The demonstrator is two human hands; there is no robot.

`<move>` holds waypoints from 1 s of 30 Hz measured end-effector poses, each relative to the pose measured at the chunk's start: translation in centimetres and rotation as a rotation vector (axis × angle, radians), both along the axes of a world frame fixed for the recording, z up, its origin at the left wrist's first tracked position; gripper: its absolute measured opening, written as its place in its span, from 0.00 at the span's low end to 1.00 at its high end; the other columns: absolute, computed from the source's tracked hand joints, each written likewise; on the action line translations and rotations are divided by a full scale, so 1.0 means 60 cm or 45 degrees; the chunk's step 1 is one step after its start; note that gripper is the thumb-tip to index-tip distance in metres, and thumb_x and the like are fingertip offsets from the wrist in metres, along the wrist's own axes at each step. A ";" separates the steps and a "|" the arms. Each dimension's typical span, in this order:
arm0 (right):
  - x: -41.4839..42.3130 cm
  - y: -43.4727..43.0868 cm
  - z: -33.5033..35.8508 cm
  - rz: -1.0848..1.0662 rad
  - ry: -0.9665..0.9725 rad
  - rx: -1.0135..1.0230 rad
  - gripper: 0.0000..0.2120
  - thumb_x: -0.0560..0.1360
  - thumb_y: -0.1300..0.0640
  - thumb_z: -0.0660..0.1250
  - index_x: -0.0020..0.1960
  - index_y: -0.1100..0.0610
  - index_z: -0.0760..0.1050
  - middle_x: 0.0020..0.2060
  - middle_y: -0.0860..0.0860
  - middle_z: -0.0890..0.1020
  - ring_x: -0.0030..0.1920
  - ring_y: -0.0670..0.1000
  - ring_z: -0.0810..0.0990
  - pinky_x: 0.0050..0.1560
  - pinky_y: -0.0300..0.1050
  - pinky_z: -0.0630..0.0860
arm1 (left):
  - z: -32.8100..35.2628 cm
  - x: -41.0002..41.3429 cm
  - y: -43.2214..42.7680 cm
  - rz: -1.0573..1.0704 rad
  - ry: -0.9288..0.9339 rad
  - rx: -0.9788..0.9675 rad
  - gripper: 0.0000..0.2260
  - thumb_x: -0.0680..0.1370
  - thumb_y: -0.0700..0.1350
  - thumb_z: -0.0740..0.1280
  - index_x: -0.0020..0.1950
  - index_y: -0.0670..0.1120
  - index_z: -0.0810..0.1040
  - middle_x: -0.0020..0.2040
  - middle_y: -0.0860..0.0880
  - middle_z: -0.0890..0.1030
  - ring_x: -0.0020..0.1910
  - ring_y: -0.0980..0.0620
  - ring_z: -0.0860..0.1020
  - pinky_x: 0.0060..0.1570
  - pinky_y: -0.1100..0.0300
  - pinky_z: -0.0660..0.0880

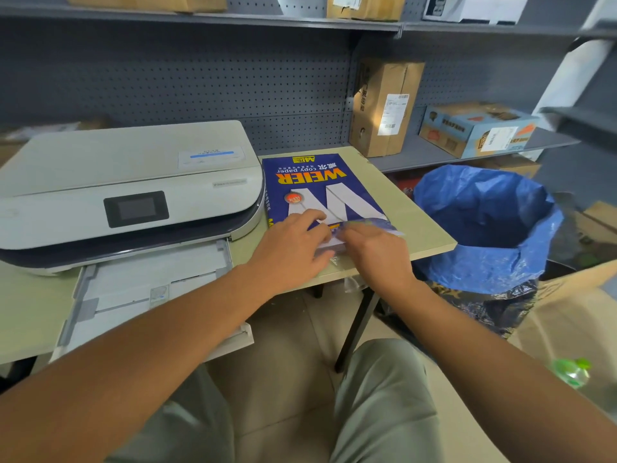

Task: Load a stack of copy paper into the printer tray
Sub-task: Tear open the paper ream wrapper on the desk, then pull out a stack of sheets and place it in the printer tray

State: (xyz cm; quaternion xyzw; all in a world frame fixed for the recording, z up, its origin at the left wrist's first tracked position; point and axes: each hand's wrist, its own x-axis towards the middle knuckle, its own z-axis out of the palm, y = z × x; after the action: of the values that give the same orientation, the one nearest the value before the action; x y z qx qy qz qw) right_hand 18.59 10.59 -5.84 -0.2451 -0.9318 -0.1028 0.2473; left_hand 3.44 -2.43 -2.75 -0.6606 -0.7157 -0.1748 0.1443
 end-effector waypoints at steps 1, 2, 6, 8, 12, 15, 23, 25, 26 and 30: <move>0.012 -0.008 -0.007 -0.010 0.056 -0.025 0.11 0.74 0.58 0.69 0.55 0.51 0.81 0.51 0.50 0.86 0.49 0.55 0.85 0.35 0.48 0.80 | -0.002 0.002 -0.012 -0.027 -0.001 -0.012 0.17 0.77 0.55 0.65 0.63 0.49 0.78 0.69 0.48 0.75 0.62 0.45 0.75 0.53 0.49 0.77; 0.026 -0.017 -0.016 -0.019 0.126 -0.045 0.11 0.73 0.58 0.68 0.55 0.51 0.81 0.51 0.50 0.86 0.49 0.56 0.84 0.34 0.49 0.80 | -0.004 0.002 -0.024 -0.062 0.017 -0.021 0.18 0.76 0.53 0.66 0.64 0.49 0.77 0.68 0.47 0.76 0.62 0.45 0.76 0.54 0.47 0.78; 0.079 -0.057 -0.045 0.013 0.380 -0.131 0.14 0.75 0.58 0.63 0.57 0.53 0.83 0.53 0.51 0.85 0.54 0.55 0.84 0.41 0.50 0.83 | -0.013 -0.001 -0.074 -0.073 -0.025 0.046 0.19 0.75 0.43 0.66 0.66 0.49 0.79 0.66 0.47 0.80 0.64 0.45 0.75 0.61 0.48 0.77; 0.101 -0.079 -0.048 0.023 0.504 -0.182 0.14 0.76 0.60 0.63 0.58 0.54 0.83 0.53 0.52 0.85 0.55 0.55 0.83 0.49 0.48 0.82 | -0.012 0.015 -0.093 -0.014 -0.265 0.146 0.23 0.74 0.38 0.62 0.68 0.49 0.78 0.68 0.49 0.78 0.67 0.47 0.72 0.70 0.60 0.66; 0.139 -0.123 -0.042 0.028 0.667 -0.229 0.15 0.77 0.63 0.62 0.59 0.56 0.84 0.54 0.53 0.84 0.55 0.55 0.82 0.55 0.44 0.77 | -0.016 0.078 -0.126 0.177 -1.316 0.157 0.23 0.76 0.34 0.63 0.67 0.55 0.76 0.70 0.52 0.75 0.70 0.52 0.71 0.70 0.59 0.66; 0.164 -0.151 -0.036 0.052 0.690 -0.204 0.16 0.75 0.67 0.66 0.59 0.56 0.84 0.54 0.52 0.84 0.56 0.56 0.81 0.58 0.42 0.75 | -0.014 0.123 -0.142 0.180 -2.051 0.268 0.17 0.81 0.38 0.60 0.62 0.57 0.79 0.63 0.51 0.82 0.65 0.51 0.77 0.66 0.49 0.74; 0.226 -0.213 -0.025 0.111 0.656 -0.219 0.17 0.72 0.72 0.68 0.57 0.59 0.85 0.54 0.52 0.84 0.57 0.57 0.81 0.62 0.44 0.74 | -0.015 0.185 -0.166 0.262 -2.356 0.158 0.14 0.84 0.41 0.59 0.63 0.53 0.79 0.56 0.55 0.85 0.54 0.53 0.83 0.45 0.59 0.78; 0.243 -0.235 -0.021 0.153 0.685 -0.287 0.16 0.73 0.71 0.66 0.55 0.59 0.85 0.55 0.50 0.84 0.59 0.55 0.81 0.62 0.47 0.75 | -0.015 0.190 -0.172 0.244 -2.298 0.132 0.16 0.83 0.37 0.60 0.64 0.51 0.80 0.54 0.56 0.86 0.53 0.53 0.83 0.46 0.59 0.78; 0.253 -0.249 -0.018 0.167 0.696 -0.315 0.16 0.73 0.71 0.66 0.55 0.59 0.85 0.56 0.50 0.85 0.61 0.55 0.81 0.62 0.48 0.75 | -0.013 0.195 -0.178 0.214 -2.248 0.103 0.16 0.82 0.36 0.60 0.64 0.51 0.80 0.52 0.58 0.86 0.52 0.54 0.83 0.47 0.59 0.78; 0.290 -0.283 -0.001 0.131 0.795 -0.483 0.12 0.77 0.61 0.63 0.54 0.60 0.83 0.57 0.53 0.85 0.63 0.57 0.81 0.63 0.50 0.74 | -0.019 0.201 -0.204 0.200 -2.037 0.048 0.18 0.82 0.38 0.63 0.66 0.56 0.79 0.55 0.54 0.85 0.56 0.51 0.82 0.63 0.53 0.75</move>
State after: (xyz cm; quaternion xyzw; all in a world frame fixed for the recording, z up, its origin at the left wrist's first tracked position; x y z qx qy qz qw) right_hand 35.97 -6.39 -5.92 -0.2588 -0.8250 0.1641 0.4748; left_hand 15.48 -14.65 -3.88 -0.2802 -0.6435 -0.5965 -0.3893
